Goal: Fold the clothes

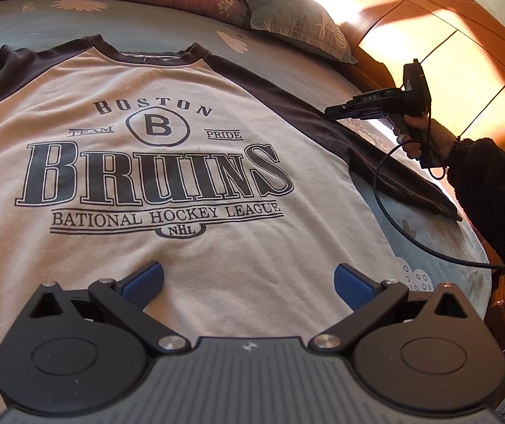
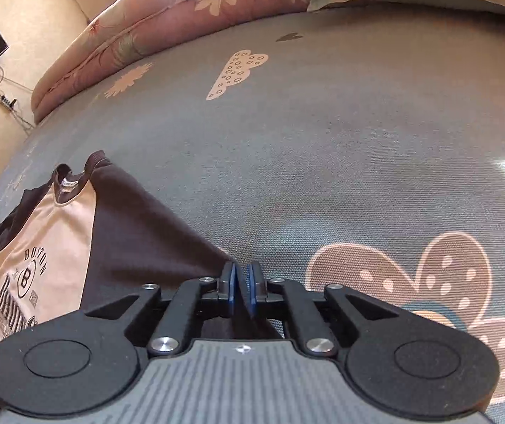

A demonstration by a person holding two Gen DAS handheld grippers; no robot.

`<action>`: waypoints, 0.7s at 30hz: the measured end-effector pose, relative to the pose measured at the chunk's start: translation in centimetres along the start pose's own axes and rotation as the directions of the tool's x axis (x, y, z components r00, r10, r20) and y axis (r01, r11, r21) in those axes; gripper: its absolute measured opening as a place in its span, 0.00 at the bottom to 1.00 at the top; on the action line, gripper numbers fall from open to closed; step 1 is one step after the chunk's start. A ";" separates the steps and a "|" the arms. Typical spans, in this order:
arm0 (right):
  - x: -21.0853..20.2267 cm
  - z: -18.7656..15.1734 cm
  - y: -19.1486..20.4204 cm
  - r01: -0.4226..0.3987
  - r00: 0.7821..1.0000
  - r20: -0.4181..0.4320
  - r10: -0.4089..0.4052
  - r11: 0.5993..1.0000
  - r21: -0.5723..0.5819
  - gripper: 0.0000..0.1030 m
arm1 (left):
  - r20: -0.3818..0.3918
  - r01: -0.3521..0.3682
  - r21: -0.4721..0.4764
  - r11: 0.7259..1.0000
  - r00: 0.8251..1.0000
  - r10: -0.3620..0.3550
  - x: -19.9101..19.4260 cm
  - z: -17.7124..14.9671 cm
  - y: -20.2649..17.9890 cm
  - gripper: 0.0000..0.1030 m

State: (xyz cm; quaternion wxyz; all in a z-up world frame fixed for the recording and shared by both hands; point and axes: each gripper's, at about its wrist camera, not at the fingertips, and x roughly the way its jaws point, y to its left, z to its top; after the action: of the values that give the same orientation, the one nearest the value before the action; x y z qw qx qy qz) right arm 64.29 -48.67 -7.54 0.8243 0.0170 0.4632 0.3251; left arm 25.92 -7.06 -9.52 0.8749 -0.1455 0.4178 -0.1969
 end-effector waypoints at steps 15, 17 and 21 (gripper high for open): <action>-7.2 -6.0 -1.6 0.153 0.986 -0.081 -0.147 0.985 0.084 0.39 | 0.008 0.015 -0.006 1.000 1.000 -0.015 0.0 -0.1 0.2 0.99; -10.0 -7.1 -2.4 0.152 0.988 -0.032 -0.150 0.983 0.100 0.42 | 0.008 0.009 -0.005 1.000 1.000 -0.008 0.0 -0.1 0.0 0.99; -13.0 -8.7 -4.9 0.117 0.992 0.013 -0.123 0.972 0.204 0.45 | 0.003 -0.001 -0.004 1.000 1.000 0.001 0.1 0.0 -0.1 0.99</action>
State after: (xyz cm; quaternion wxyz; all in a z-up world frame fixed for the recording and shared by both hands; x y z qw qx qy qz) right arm 55.43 -62.11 -4.35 0.8422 0.0771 0.4836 0.2255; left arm 25.96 -7.18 -9.55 0.8752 -0.1475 0.4172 -0.1954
